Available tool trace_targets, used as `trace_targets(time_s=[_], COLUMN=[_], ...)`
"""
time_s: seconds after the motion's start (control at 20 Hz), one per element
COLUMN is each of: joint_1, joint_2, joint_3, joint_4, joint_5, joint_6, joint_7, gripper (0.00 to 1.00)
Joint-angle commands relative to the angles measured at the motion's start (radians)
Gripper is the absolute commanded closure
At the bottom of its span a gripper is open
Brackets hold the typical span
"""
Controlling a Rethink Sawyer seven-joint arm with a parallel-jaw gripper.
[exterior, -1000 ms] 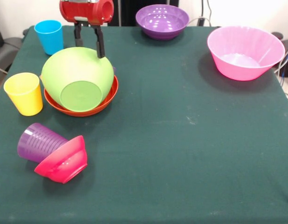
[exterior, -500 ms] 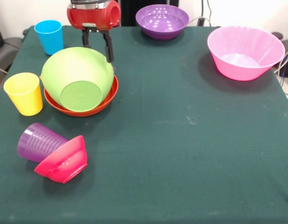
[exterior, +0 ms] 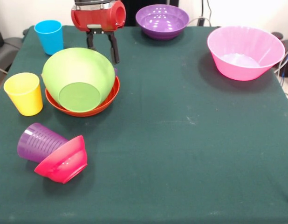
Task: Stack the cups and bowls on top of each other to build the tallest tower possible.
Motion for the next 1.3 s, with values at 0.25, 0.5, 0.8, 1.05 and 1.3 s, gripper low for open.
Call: trace_targets(time_s=[0.25,0.5,0.8,1.05,1.3], joint_1=[0.005,-0.003,-0.014,-0.022,-0.033], joint_2=[0.054,0.042,0.02,0.011,-0.007], joint_3=[0.058,0.066,0.082,0.094,0.107], joint_4=[-0.078,-0.084,-0.102,-0.11,-0.123], joint_5=[-0.093,-0.091,-0.075,-0.074,-0.066], joint_6=[0.09,0.114,0.16,0.185,0.221], joint_7=[-0.089,-0.096,-0.108,-0.113,-0.124], gripper=[0.0,0.0,0.0,0.0,0.0])
